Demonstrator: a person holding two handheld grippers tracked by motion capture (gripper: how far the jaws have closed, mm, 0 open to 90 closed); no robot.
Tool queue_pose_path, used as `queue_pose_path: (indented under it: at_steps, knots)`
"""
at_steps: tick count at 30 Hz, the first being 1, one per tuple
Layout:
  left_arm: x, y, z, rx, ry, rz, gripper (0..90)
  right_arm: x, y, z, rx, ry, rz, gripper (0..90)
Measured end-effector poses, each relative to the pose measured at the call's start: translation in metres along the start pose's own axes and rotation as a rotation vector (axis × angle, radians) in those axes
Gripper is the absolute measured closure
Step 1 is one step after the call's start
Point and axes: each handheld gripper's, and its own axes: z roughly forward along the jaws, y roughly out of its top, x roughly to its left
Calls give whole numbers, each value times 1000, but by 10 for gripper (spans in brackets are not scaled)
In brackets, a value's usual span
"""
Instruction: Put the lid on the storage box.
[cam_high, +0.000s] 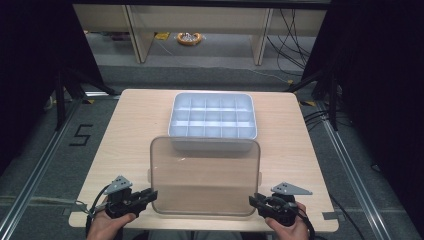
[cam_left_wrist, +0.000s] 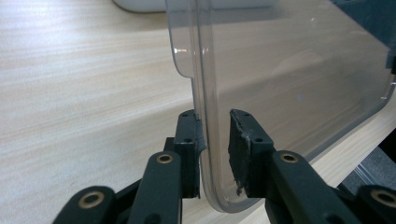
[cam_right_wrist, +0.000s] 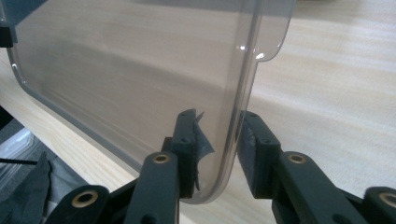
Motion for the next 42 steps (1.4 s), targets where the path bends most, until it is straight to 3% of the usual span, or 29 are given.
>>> queue_pose_path:
  at_steps: [1,2,3,6,7,10,12,14,17,18,21,24,25,26,32,33,34,38,39,41,42]
  knots:
    - [0,0,0,0,0,0,726,0,0,0,0,0,0,701]
    - [-1,4,0,-15,5,6,725,0,4,-1,-9,8,34,700]
    - [-1,6,0,-9,0,7,726,-3,7,-1,-15,7,9,699]
    - [0,10,1,-12,6,14,723,-4,16,-1,-26,-14,2,697]
    - [-1,13,3,-17,16,11,723,-4,20,-2,-24,1,11,695]
    - [0,16,6,-8,14,11,720,-6,30,-1,-36,-33,16,692]
    - [2,18,9,5,6,13,717,-7,36,1,-55,-21,30,687]
    - [1,22,14,8,12,10,717,-11,43,2,-62,-49,-3,682]
    - [2,26,15,8,14,13,717,-11,48,3,-73,-58,2,679]
    - [3,29,17,0,18,12,716,-9,53,2,-62,-63,32,676]
    - [4,34,17,-4,19,10,717,-14,56,5,-81,-61,4,674]
    - [3,42,18,-14,26,11,712,-17,62,8,-85,-55,19,666]
    - [4,48,19,-19,21,16,709,-15,66,8,-68,-55,65,666]
    - [5,51,19,-20,22,19,709,-20,68,9,-81,-62,20,666]
    - [7,75,24,-35,24,11,708,-24,86,5,-128,-67,26,665]
    - [8,79,25,-34,26,18,706,-22,90,4,-123,-69,67,665]
    - [8,82,26,-38,27,18,705,-25,93,5,-135,-69,39,665]
    - [10,94,30,-46,16,-3,701,-30,104,4,-148,-74,51,665]
    - [11,96,30,-44,18,-4,698,-27,105,3,-137,-68,98,665]
    - [12,100,32,-51,24,-4,697,-34,109,6,-154,-72,50,664]
    - [12,102,33,-52,28,-7,697,-30,110,5,-141,-66,106,664]
